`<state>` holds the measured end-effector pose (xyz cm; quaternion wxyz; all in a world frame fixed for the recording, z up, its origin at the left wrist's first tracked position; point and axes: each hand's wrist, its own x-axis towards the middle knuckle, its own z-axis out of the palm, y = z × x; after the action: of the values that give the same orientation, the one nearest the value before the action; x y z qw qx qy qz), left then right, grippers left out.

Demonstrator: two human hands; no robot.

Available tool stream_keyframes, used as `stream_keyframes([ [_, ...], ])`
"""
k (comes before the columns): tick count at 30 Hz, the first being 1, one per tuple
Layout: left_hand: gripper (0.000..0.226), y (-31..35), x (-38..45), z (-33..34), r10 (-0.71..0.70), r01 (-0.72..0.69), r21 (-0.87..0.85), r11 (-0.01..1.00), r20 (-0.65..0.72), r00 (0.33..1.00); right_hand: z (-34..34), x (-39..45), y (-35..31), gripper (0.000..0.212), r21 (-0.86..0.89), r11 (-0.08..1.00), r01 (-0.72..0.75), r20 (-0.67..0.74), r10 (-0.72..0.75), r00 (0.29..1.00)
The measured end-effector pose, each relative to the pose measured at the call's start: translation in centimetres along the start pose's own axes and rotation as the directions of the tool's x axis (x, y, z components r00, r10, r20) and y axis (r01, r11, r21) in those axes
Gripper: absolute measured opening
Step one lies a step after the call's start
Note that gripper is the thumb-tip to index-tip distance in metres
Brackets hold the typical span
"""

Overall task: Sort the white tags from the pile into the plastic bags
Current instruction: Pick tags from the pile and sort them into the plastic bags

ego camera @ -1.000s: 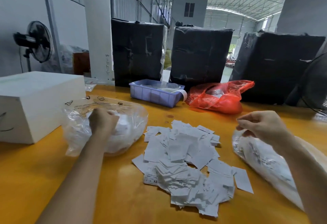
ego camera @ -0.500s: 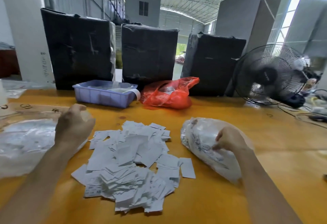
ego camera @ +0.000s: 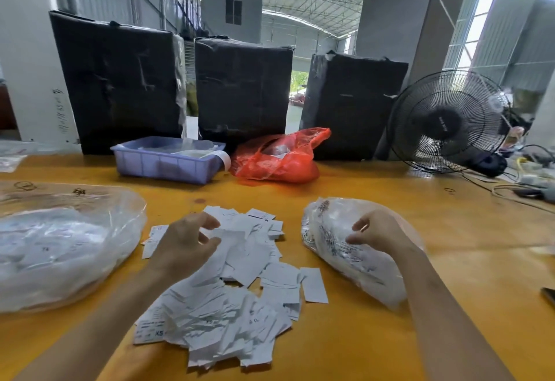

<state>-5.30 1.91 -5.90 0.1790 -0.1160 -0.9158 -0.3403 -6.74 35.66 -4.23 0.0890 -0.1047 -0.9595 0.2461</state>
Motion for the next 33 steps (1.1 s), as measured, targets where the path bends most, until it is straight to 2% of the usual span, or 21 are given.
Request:
stream_keyframes([
  [2, 0.023, -0.2, -0.4, 0.5, -0.002, 0.003, -0.018, 1.000, 0.023, 1.000, 0.4, 0.1, 0.1, 0.015, 0.009, 1.000, -0.007, -0.030, 0.008, 1.000],
  [4, 0.022, -0.1, -0.8, 0.7, -0.009, 0.010, -0.032, 0.999, 0.033, 0.999, 0.3, 0.5, 0.5, 0.018, 0.021, 0.999, -0.045, -0.110, 0.047, 0.993],
  [6, 0.020, 0.0, -0.9, 0.8, -0.009, 0.010, -0.051, 0.999, 0.027, 1.000, -0.1, 0.8, 0.7, 0.019, 0.027, 0.997, -0.075, -0.133, 0.078, 0.988],
  [10, 0.020, 0.3, -0.9, 1.1, -0.008, 0.009, -0.076, 0.997, 0.021, 1.000, -0.8, 0.5, 0.3, 0.053, 0.031, 0.995, -0.094, -0.074, 0.096, 0.993],
  [12, 0.019, 0.4, -0.9, 1.3, -0.006, 0.007, -0.095, 0.995, 0.016, 1.000, -1.7, -0.1, -0.9, 0.045, 0.034, 0.999, -0.011, -0.200, 0.018, 0.980],
  [13, 0.018, 0.5, -0.9, 1.4, -0.006, 0.007, -0.114, 0.993, 0.012, 1.000, -2.2, -0.6, -1.9, 0.034, 0.088, 0.994, 0.061, -0.296, -0.032, 0.955],
  [14, 0.015, 0.7, -0.9, 1.5, -0.010, 0.011, -0.147, 0.989, 0.009, 1.000, -2.8, -1.2, -3.2, 0.025, 0.217, 0.965, 0.150, -0.353, -0.065, 0.933],
  [15, 0.012, 1.0, -0.9, 1.5, -0.024, 0.026, -0.202, 0.979, 0.012, 1.000, -3.2, -2.0, -4.8, 0.021, 0.399, 0.888, 0.229, -0.339, -0.089, 0.936],
  [16, 0.015, 1.3, -0.9, 1.4, -0.052, 0.060, -0.296, 0.953, 0.035, 0.998, -3.4, -3.0, -6.6, 0.019, 0.594, 0.763, 0.255, -0.247, -0.129, 0.960],
  [17, 0.028, 1.7, -1.0, 1.3, -0.088, 0.117, -0.421, 0.899, 0.090, 0.992, -3.1, -4.0, -8.3, 0.021, 0.734, 0.647, 0.204, -0.105, -0.189, 0.976],
  [18, 0.047, 2.1, -1.1, 1.2, -0.114, 0.192, -0.551, 0.812, 0.172, 0.978, -2.3, -4.9, -9.8, 0.025, 0.802, 0.585, 0.121, 0.032, -0.243, 0.969],
  [20, 0.081, 2.7, -1.2, 0.7, -0.113, 0.354, -0.701, 0.620, 0.366, 0.924, 0.4, -6.1, -12.0, 0.034, 0.811, 0.584, -0.011, 0.216, -0.281, 0.935],
  [21, 0.088, 2.8, -1.2, 0.5, -0.100, 0.414, -0.725, 0.551, 0.435, 0.895, 1.8, -6.6, -12.8, 0.036, 0.800, 0.598, -0.052, 0.259, -0.266, 0.928],
  [22, 0.086, 2.8, -1.2, 0.2, -0.091, 0.452, -0.734, 0.508, 0.476, 0.875, 3.2, -7.1, -13.4, 0.035, 0.794, 0.603, -0.081, 0.282, -0.247, 0.927],
  [24, 0.068, 2.8, -1.3, -0.1, -0.089, 0.440, -0.735, 0.516, 0.465, 0.881, 5.2, -7.5, -13.9, 0.033, 0.800, 0.592, -0.097, 0.279, -0.224, 0.934],
  [28, 0.009, 1.9, -1.5, 0.4, -0.195, 0.406, -0.730, 0.550, 0.361, 0.912, 6.5, -7.5, -13.7, 0.026, 0.835, 0.528, -0.156, 0.287, -0.175, 0.942],
  [31, 0.005, 1.4, -1.5, 0.4, -0.252, 0.428, -0.708, 0.562, 0.346, 0.903, 7.0, -7.8, -13.3, 0.027, 0.824, 0.528, -0.207, 0.358, -0.201, 0.912],
  [33, 0.005, 1.3, -1.5, 0.4, -0.272, 0.436, -0.690, 0.577, 0.341, 0.900, 7.3, -8.0, -13.0, 0.019, 0.817, 0.540, -0.200, 0.370, -0.226, 0.901],
])
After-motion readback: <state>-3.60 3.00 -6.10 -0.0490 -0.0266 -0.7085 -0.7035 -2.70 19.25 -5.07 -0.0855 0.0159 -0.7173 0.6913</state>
